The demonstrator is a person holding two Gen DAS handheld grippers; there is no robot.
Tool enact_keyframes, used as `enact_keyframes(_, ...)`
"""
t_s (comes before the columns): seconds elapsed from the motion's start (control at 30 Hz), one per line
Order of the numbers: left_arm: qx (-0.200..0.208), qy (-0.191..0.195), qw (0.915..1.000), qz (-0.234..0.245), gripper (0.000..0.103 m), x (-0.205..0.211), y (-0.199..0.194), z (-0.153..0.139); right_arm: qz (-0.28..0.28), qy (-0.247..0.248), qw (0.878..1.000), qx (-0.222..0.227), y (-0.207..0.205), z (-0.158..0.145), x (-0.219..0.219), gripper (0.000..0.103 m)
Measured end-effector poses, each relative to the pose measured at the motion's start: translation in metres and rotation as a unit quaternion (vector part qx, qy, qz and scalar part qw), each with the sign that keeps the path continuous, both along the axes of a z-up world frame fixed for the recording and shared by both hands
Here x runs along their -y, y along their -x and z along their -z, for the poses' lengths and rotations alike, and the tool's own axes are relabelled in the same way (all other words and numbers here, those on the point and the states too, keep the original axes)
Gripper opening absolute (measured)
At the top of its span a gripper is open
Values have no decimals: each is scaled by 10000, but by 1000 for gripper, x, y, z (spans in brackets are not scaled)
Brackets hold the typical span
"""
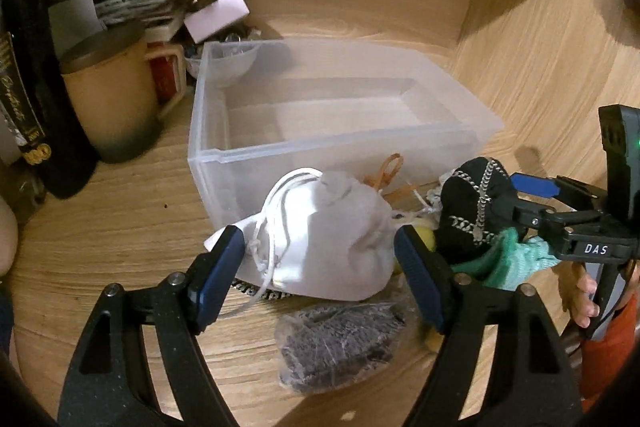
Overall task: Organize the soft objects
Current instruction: 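Grasp the white mask with the left tool while the right tool grasps the black beanie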
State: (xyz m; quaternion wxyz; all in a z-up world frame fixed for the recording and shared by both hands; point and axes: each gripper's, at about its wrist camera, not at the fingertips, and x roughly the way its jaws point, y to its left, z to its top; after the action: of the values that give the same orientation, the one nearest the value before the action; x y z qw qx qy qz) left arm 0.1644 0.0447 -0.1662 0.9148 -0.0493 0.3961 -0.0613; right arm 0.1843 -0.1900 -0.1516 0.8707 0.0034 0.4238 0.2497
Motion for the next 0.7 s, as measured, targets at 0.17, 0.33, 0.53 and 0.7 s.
enact_keyframes(0.17,111,-51,9999,44,58,1,2,2,-4,2,10000,-87,-6,5,-4,61)
enact_keyframes(0.33,92,-144,9997,145,33,7,5,3,-21,263,9996,44,-5,5,-9,28)
enact_keyframes(0.53,238,-203,9995,92,21,6,13,-4,54,308,9990,306,3,-2,-2,13)
enact_keyframes(0.7,469,-229,9986,-15,18,0,23,-19,104,253,9976,639,12,-17,1,10)
